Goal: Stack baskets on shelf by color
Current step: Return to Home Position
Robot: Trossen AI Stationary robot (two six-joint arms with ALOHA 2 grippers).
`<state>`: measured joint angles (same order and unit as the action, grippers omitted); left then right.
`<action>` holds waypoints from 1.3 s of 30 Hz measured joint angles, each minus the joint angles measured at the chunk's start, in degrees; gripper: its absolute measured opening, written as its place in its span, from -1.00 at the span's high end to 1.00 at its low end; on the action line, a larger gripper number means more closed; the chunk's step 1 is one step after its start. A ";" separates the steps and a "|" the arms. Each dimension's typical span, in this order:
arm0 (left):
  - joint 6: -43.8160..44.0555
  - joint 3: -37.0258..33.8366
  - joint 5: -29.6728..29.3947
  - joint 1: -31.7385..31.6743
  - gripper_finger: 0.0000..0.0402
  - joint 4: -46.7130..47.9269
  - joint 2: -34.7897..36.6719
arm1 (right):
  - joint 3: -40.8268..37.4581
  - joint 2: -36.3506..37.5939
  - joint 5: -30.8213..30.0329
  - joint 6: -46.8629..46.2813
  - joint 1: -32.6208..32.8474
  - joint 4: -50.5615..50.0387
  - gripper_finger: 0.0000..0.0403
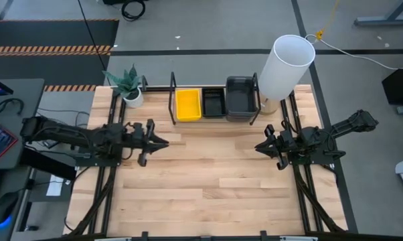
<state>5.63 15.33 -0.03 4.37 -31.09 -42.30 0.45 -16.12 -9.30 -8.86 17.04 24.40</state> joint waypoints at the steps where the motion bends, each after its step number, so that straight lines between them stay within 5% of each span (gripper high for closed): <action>1: 0.07 -1.18 0.01 0.50 0.74 -0.11 1.21 | 0.00 0.00 0.00 0.00 0.00 -0.11 0.73; 13: -2.78 -10.83 -5.99 2.59 0.74 -8.55 8.07 | -0.04 -1.14 0.02 0.00 -4.49 -4.34 0.73; 25: -6.50 -11.26 -6.82 2.62 0.74 -6.91 7.86 | -0.04 -1.14 0.00 -0.02 -11.75 -13.15 0.73; 39: -5.23 -11.26 -3.83 2.64 0.74 -4.25 9.29 | -0.07 -1.12 0.00 0.00 -13.07 -13.11 0.73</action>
<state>0.40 4.08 -3.86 7.01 -35.34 -33.02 0.38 -17.23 -9.30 -8.86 3.97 11.29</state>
